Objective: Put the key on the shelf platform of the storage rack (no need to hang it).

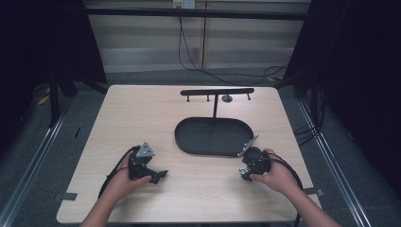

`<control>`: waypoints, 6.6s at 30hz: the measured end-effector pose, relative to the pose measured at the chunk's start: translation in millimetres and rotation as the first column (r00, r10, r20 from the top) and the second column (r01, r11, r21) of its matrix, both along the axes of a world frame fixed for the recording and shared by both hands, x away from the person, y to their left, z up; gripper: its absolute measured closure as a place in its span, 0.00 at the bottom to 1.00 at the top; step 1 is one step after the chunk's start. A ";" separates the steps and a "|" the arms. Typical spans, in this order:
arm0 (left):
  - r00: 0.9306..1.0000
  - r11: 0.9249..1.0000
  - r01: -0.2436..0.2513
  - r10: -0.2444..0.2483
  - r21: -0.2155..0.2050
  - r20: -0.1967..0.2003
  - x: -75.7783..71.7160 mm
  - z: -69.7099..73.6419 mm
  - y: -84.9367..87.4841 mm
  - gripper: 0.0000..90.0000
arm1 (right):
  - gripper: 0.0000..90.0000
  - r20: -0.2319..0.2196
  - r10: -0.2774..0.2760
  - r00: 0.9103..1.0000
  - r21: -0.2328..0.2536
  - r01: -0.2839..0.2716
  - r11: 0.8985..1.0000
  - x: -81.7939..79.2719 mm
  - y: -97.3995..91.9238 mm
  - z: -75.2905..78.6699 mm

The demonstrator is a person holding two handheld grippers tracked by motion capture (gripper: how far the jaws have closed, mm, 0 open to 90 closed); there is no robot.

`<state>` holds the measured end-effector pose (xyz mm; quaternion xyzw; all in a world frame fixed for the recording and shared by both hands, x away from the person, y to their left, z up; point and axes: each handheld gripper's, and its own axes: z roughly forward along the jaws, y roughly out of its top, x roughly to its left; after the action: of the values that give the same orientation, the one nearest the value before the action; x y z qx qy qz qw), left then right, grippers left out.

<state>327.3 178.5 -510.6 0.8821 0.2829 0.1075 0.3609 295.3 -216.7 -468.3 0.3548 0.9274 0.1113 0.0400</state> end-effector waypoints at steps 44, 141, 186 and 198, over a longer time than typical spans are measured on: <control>1.000 1.000 -0.001 0.001 -0.002 0.000 -0.4 -0.1 0.0 0.01 | 0.95 -0.066 -0.007 0.998 0.039 0.010 0.999 16.9 7.7 39.4; 1.000 1.000 -0.006 0.006 -0.010 0.001 -0.6 -0.5 -0.5 0.01 | 1.00 0.031 -0.102 0.994 0.005 0.102 0.995 100.8 18.7 113.2; 1.000 1.000 -0.006 0.006 -0.008 0.002 -0.6 -0.4 -0.6 0.00 | 0.99 0.021 -0.102 0.995 -0.011 0.102 0.995 118.6 31.6 72.8; 1.000 1.000 -0.006 0.006 -0.008 0.001 -0.7 -0.4 -0.6 0.00 | 0.99 0.027 -0.090 0.996 -0.008 0.090 0.996 118.3 37.6 62.4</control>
<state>326.5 177.9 -511.1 0.8797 0.2858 0.1080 0.3643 413.6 -179.0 -405.9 0.3947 0.9103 0.1100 0.0589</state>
